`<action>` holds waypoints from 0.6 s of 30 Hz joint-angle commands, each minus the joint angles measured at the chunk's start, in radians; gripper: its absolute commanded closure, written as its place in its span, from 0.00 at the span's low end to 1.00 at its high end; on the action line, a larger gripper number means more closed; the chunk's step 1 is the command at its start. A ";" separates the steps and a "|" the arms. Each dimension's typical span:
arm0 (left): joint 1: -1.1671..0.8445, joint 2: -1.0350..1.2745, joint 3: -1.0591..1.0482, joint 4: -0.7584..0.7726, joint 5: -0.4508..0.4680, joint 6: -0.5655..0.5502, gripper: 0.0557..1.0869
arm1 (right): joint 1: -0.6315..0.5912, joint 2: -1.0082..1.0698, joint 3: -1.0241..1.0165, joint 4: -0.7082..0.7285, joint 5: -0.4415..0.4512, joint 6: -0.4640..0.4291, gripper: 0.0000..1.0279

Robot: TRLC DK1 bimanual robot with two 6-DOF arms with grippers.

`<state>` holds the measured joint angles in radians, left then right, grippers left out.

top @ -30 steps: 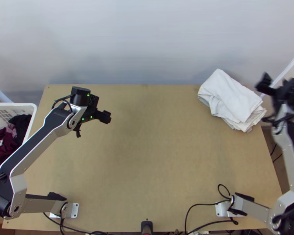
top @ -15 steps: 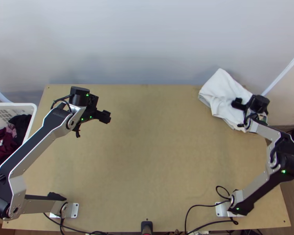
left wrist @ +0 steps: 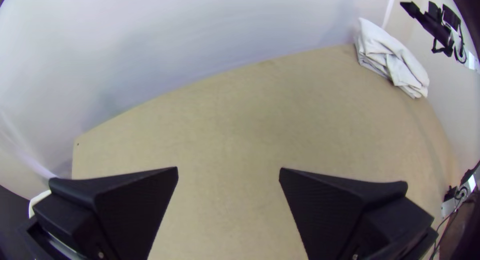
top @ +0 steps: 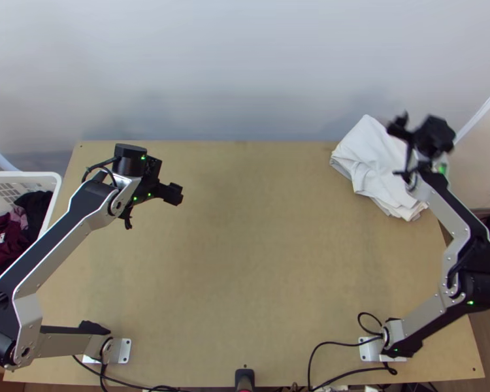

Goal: Fold the t-shirt

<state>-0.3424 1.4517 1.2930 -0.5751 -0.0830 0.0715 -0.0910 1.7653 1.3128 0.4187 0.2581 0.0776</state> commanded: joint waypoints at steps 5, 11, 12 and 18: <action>0.026 -0.090 0.011 -0.014 0.002 -0.006 0.04 | 0.037 0.289 0.172 -0.051 0.024 -0.018 0.05; 0.088 -0.163 0.035 -0.019 0.002 -0.035 0.04 | 0.017 0.422 0.273 -0.172 0.029 -0.024 0.05; 0.098 -0.174 0.043 -0.019 0.000 -0.045 0.04 | 0.016 0.408 0.275 -0.172 0.030 -0.022 0.04; 0.161 -0.251 0.060 0.024 -0.017 -0.073 0.04 | 0.011 0.097 0.236 -0.164 0.030 0.007 0.04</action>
<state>-0.1989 1.2518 1.3281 -0.5770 -0.0906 0.0212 -0.0685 2.0697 1.5482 0.2295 0.2741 0.0746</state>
